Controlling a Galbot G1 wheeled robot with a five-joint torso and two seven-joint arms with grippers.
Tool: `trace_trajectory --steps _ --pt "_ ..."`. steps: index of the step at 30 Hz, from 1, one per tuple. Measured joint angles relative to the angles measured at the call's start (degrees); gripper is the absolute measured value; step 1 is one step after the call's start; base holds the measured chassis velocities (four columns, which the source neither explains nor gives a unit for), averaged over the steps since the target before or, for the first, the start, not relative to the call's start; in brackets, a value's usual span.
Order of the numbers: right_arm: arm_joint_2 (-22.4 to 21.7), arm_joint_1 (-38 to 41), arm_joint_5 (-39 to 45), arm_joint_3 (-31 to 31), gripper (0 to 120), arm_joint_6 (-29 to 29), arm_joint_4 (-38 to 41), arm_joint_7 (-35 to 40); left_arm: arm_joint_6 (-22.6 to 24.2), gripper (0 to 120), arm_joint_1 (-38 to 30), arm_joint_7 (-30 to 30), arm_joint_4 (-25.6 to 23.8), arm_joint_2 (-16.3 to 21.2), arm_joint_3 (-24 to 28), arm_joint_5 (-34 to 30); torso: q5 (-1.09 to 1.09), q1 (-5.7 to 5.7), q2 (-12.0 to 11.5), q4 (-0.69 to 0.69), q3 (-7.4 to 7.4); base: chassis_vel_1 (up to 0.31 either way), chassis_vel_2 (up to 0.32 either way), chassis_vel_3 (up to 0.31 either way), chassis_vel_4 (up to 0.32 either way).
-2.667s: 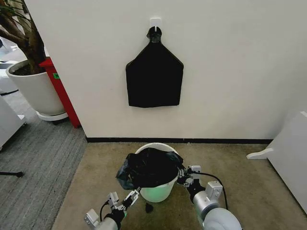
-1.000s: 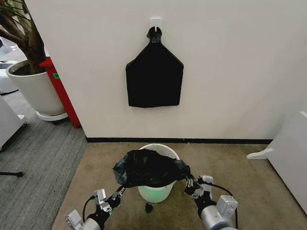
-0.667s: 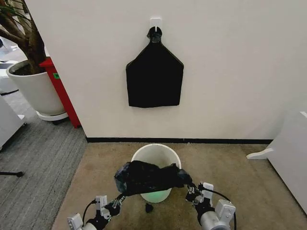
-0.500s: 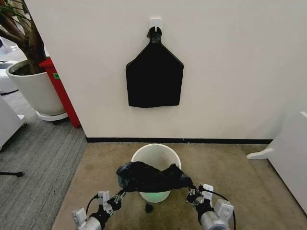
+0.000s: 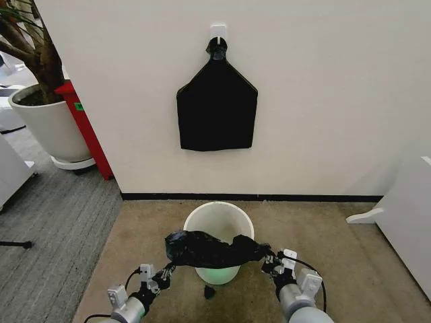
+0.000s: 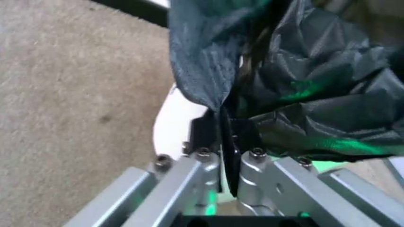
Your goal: Place the garbage bag over the trash bin.
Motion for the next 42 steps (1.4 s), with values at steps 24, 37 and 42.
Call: trace_trajectory --steps 24,37,42 --pt "-0.03 -11.98 -14.92 0.51 97 3.89 9.6 -1.33 -8.56 95 9.55 20.48 0.88 3.54 -4.64 2.74 0.0 0.0 0.01 0.0 0.0 0.0 0.0 0.0 0.0" --pt "-14.22 1.56 -6.1 13.36 100 -8.54 14.94 -8.63 -11.31 100 15.95 4.67 -17.5 -3.56 -16.59 6.14 0.05 0.0 0.01 -0.01 0.01 0.0 0.0 0.0 0.0" --pt "-22.94 20.0 1.82 10.1 100 -21.53 7.67 -13.9 -5.44 100 19.36 -12.41 -28.91 -8.07 -15.72 15.43 0.05 0.0 0.01 0.02 0.01 0.0 0.0 0.0 0.0"
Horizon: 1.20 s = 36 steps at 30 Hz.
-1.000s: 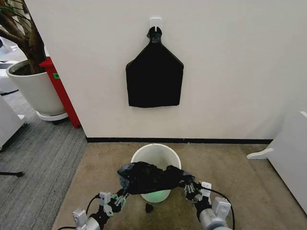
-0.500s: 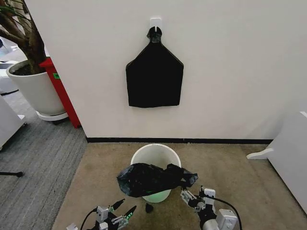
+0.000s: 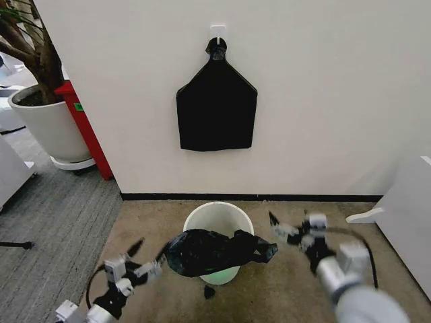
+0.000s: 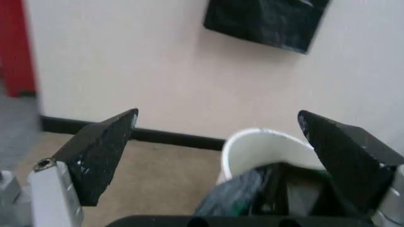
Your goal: Place the garbage bag over the trash bin.
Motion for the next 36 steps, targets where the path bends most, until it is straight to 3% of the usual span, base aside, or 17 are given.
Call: trace_trajectory --steps 3,4,5,6,7,11,14,15,18,20,21,23,26,29,36 --pt "-2.66 12.06 6.24 -3.76 100 -6.51 -5.99 -6.93 4.79 100 0.92 -6.6 -4.43 -1.01 0.71 3.04 -0.01 0.0 0.0 0.01 0.0 0.0 0.0 0.0 0.0" --pt "-3.93 18.36 6.93 -7.07 100 -7.54 -9.93 -13.08 7.27 100 1.06 -9.71 -6.16 -1.2 0.86 4.27 -0.01 0.0 0.0 0.0 0.0 0.0 0.0 0.0 0.0" --pt "-4.08 19.19 6.87 -7.58 100 -7.63 -10.46 -13.95 7.85 100 1.08 -10.25 -6.47 -1.25 0.86 4.51 -0.01 0.0 0.0 0.0 0.0 0.0 0.0 0.0 0.0" --pt "-4.89 25.62 6.01 -12.02 100 -7.98 -14.25 -19.5 9.99 100 1.25 -11.94 -7.62 -1.41 0.71 5.14 -0.01 0.0 0.0 -0.01 0.0 0.0 0.0 0.0 0.0" --pt "-4.89 25.62 6.01 -12.02 100 -7.98 -14.25 -19.5 9.99 100 1.25 -11.94 -7.62 -1.41 0.71 5.14 -0.01 0.0 0.0 -0.01 0.0 0.0 0.0 0.0 0.0" --pt "-5.02 37.56 4.76 -23.94 100 -8.0 -20.6 -28.22 12.41 100 1.53 -13.45 -8.44 -1.65 -0.07 6.18 -0.04 0.0 0.0 -0.01 0.0 0.0 0.0 0.0 0.0" --pt "-2.64 49.1 2.37 -37.76 100 -7.95 -27.48 -33.01 14.16 100 1.63 -13.51 -8.43 -1.65 -1.27 6.85 0.0 0.0 -0.01 -0.03 0.0 0.0 0.0 0.0 0.0" --pt "-2.64 49.1 2.37 -37.76 100 -7.95 -27.48 -33.01 14.16 100 1.63 -13.51 -8.43 -1.65 -1.27 6.85 0.0 0.0 -0.01 -0.03 0.0 0.0 0.0 0.0 0.0" --pt "0.62 58.79 0.23 -48.39 100 -7.74 -33.28 -35.14 15.32 100 1.24 -13.45 -8.3 -1.3 -2.49 6.96 -0.16 0.0 0.0 -0.01 -0.01 0.0 0.0 0.0 0.0" --pt "2.94 63.28 0.02 -54.03 100 -7.71 -36.17 -35.89 15.74 100 0.86 -13.4 -8.21 -1.04 -3.04 6.96 0.01 0.0 -0.01 0.0 0.01 0.0 0.0 0.0 0.0" --pt "4.1 66.0 0.07 -57.13 100 -7.66 -37.82 -36.41 15.94 100 0.62 -13.34 -8.18 -0.94 -3.27 6.96 -0.06 0.0 0.0 0.0 0.0 0.0 0.0 0.0 0.0" --pt "4.6 67.21 0.28 -58.87 100 -7.63 -38.52 -36.55 16.03 100 0.48 -13.31 -8.14 -0.9 -3.34 6.94 -0.12 0.0 0.0 0.0 -0.02 0.0 0.0 0.0 0.0" --pt "6.77 71.41 3.11 -65.82 100 -7.63 -41.62 -36.73 16.28 100 -0.59 -13.3 -8.05 -0.83 -3.5 6.21 -0.01 0.0 -0.01 -0.01 0.0 0.0 0.0 0.0 0.0" --pt "9.36 73.98 5.44 -70.15 100 -7.59 -46.05 -36.65 16.53 100 -2.32 -13.34 -7.95 -1.13 -3.61 4.31 -0.05 0.0 -0.01 -0.03 -0.01 0.0 0.0 0.0 0.0" --pt "13.32 75.16 6.75 -73.51 100 -7.54 -52.83 -36.79 16.65 100 -4.33 -13.22 -7.88 -1.54 -3.62 3.08 -0.04 0.0 -0.01 -0.02 -0.01 0.0 0.0 0.0 0.0"
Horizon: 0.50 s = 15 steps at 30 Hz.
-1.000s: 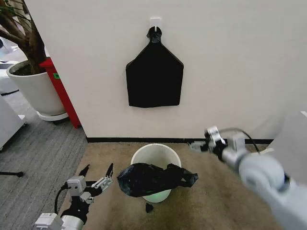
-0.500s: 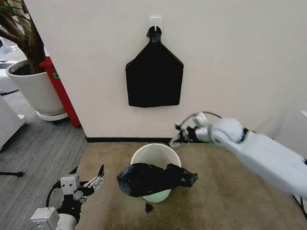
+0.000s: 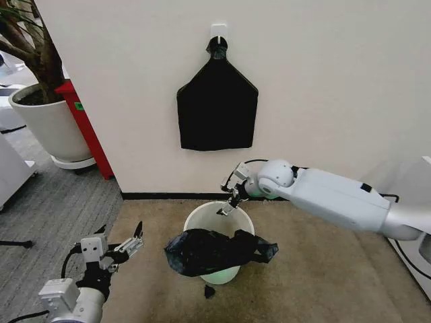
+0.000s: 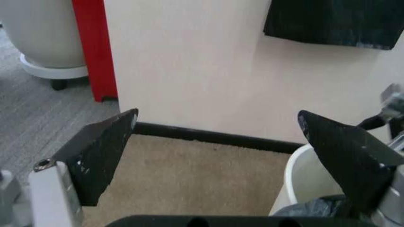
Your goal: Place the garbage bag over the trash bin.
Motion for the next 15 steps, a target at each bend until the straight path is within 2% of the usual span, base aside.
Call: trace_trajectory --steps 4,7,9,15 --pt "1.67 0.26 0.68 -1.07 98 0.02 -3.29 -0.64 0.3 100 -0.86 0.34 0.04 -0.47 0.09 -0.67 -0.01 0.0 0.0 0.0 0.0 0.0 0.0 0.0 0.0" --pt "2.58 0.33 1.32 -2.06 86 0.03 -5.05 -0.73 0.43 100 -1.31 0.55 0.05 -0.76 0.4 -0.87 -0.01 0.0 0.0 0.0 0.0 0.0 0.0 0.0 0.0" --pt "2.8 0.33 1.58 -2.34 85 0.04 -5.36 -0.71 0.43 100 -1.42 0.55 0.05 -0.86 0.45 -0.89 -0.01 0.0 0.0 0.0 0.0 0.0 0.0 0.0 0.0" --pt "3.39 -0.37 2.0 -2.8 68 0.06 -5.84 -0.3 0.39 100 -1.78 0.42 0.09 -1.26 0.43 -1.08 -0.01 0.0 0.0 0.0 -0.01 0.0 0.0 0.0 0.0"
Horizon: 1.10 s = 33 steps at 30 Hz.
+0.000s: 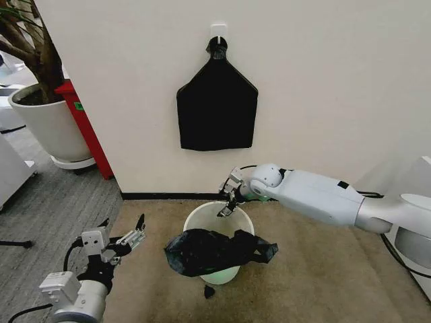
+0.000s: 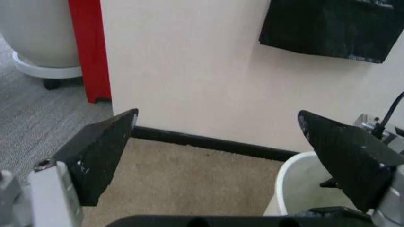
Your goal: Place the garbage bag over the trash bin.
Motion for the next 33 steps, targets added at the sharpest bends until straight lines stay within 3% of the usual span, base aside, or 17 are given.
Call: trace_trajectory --steps 17,23,24,29,33 --pt "-1.03 -1.67 0.33 1.75 30 0.04 1.66 2.32 -0.93 100 -0.55 -0.02 0.03 -0.41 0.01 0.52 0.0 0.0 0.0 0.01 0.0 0.0 0.0 0.0 0.0" --pt "-1.79 -2.76 1.45 2.72 8 0.06 2.84 3.57 -1.75 100 -0.49 -0.02 0.04 -0.65 0.01 1.29 0.0 0.0 0.0 0.01 0.0 0.0 0.0 0.0 0.0" --pt "-2.93 -3.85 3.33 4.32 1 0.11 4.3 6.39 -1.86 100 -0.56 -0.01 0.04 -0.76 0.21 1.44 0.02 0.0 0.0 0.02 0.0 0.0 0.0 0.0 0.0" --pt "-5.16 -5.74 9.16 8.2 1 0.09 6.52 14.07 -1.95 100 -0.91 -0.02 0.04 -0.8 0.5 1.47 0.01 0.0 0.0 0.0 0.0 0.0 0.0 0.0 0.0" --pt "-7.27 -8.66 18.7 13.37 0 0.09 9.81 26.08 -2.11 100 -1.06 -0.1 0.04 -0.48 0.53 1.47 0.01 0.0 0.0 0.0 0.0 0.0 0.0 0.0 0.0"
